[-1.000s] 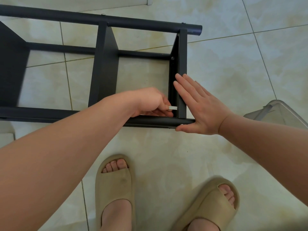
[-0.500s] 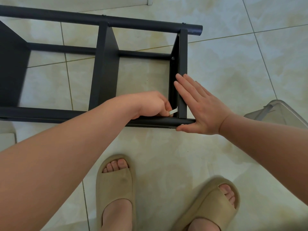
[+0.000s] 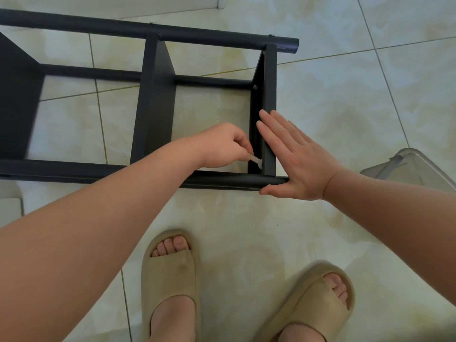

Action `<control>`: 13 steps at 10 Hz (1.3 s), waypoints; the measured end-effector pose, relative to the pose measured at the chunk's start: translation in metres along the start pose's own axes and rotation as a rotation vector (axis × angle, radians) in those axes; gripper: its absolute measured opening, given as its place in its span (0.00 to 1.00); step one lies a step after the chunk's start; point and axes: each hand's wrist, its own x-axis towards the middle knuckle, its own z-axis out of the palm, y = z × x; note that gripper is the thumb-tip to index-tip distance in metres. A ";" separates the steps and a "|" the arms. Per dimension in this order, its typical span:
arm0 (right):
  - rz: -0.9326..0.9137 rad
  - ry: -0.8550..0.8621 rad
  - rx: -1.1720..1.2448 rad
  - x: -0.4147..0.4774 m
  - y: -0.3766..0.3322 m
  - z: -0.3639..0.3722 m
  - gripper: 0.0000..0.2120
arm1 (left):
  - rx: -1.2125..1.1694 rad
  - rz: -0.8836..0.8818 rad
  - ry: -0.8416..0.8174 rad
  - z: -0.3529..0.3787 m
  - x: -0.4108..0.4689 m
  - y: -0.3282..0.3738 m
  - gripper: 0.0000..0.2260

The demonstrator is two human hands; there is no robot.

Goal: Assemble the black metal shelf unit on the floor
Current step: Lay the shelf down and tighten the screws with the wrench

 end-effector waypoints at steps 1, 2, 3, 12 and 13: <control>0.002 -0.001 0.003 0.000 0.000 -0.001 0.54 | -0.297 -0.092 -0.023 0.005 -0.001 0.003 0.03; -0.001 0.000 0.005 0.000 -0.001 -0.001 0.54 | -0.544 -0.218 -0.050 0.007 0.000 0.004 0.02; -0.002 0.005 0.005 0.000 0.000 0.000 0.54 | -0.576 -0.254 -0.035 0.009 0.001 0.004 0.03; -0.006 0.009 0.005 0.000 0.001 0.001 0.54 | -0.675 -0.332 0.031 0.016 0.006 0.013 0.04; -0.002 0.004 0.005 0.000 0.001 0.001 0.54 | -0.667 -0.353 0.017 0.017 0.006 0.014 0.04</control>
